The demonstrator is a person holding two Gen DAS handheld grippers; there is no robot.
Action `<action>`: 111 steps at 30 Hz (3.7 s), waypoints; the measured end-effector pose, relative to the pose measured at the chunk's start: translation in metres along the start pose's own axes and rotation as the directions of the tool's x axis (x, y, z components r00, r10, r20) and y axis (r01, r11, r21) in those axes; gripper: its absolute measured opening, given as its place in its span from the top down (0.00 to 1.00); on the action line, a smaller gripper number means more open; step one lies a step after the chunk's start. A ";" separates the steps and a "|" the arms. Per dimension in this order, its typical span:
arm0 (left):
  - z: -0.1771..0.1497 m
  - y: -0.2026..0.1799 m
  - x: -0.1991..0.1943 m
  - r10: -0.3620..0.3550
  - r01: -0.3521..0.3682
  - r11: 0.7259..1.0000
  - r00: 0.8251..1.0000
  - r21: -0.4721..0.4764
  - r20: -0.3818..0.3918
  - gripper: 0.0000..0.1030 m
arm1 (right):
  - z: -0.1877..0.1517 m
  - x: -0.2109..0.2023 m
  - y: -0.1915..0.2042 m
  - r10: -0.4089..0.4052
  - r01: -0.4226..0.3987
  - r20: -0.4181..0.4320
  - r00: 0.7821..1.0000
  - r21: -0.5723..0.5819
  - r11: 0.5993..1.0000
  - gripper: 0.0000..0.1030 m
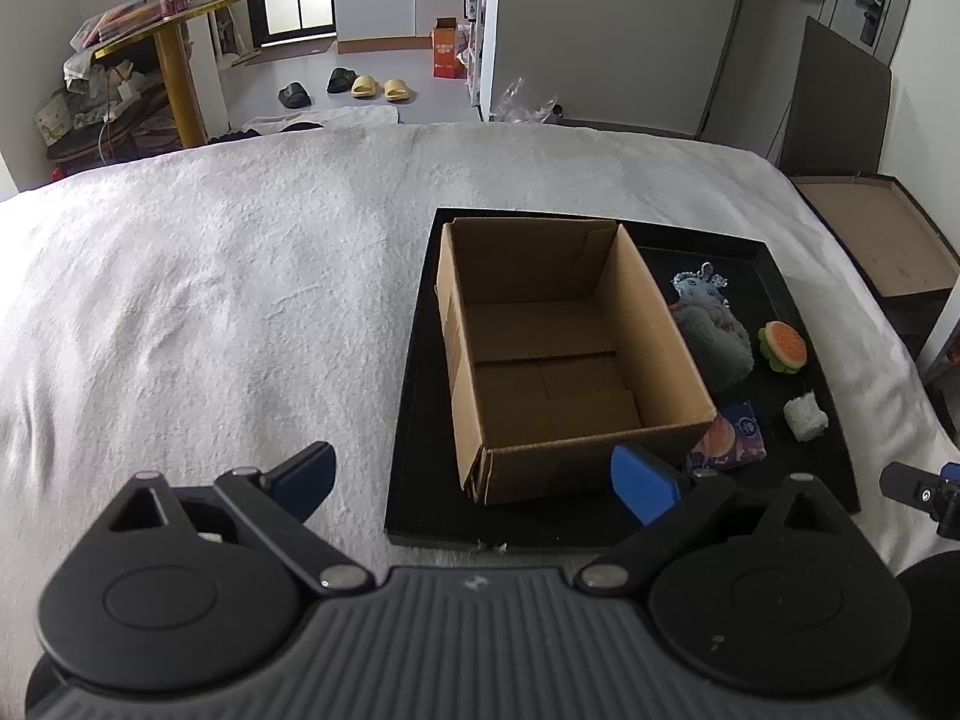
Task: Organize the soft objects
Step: 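Grip the box wall with the left tool while the right tool grasps the grey plush, then lift the grey plush with the right tool and drop it into the box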
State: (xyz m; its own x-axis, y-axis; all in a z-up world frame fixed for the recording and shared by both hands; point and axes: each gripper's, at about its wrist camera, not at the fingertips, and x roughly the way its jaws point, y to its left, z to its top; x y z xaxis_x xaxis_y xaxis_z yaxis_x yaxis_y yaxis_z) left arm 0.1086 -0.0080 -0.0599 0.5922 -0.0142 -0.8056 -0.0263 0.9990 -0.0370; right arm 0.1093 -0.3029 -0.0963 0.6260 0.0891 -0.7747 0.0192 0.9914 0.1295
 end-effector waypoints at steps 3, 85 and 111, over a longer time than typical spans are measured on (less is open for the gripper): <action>0.004 -0.003 0.009 0.005 -0.005 1.000 1.000 0.003 -0.005 0.08 | 0.002 0.008 -0.003 0.012 -0.012 0.002 1.000 0.003 1.000 0.02; 0.021 0.026 0.133 0.040 -0.045 0.994 0.998 -0.101 -0.049 0.90 | 0.083 0.134 0.035 0.112 -0.112 -0.001 0.994 -0.045 0.993 0.43; 0.016 0.043 0.128 -0.034 0.030 0.988 0.999 -0.150 -0.027 0.88 | 0.083 0.105 0.130 0.141 -0.133 0.027 0.990 -0.192 0.972 0.43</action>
State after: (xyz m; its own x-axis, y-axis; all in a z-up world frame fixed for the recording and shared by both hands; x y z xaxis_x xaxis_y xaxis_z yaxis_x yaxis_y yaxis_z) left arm 0.1965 0.0342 -0.1550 0.5710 -0.0494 -0.8195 -0.1293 0.9803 -0.1491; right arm 0.2421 -0.1730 -0.1094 0.6432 0.2252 -0.7318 -0.2145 0.9705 0.1102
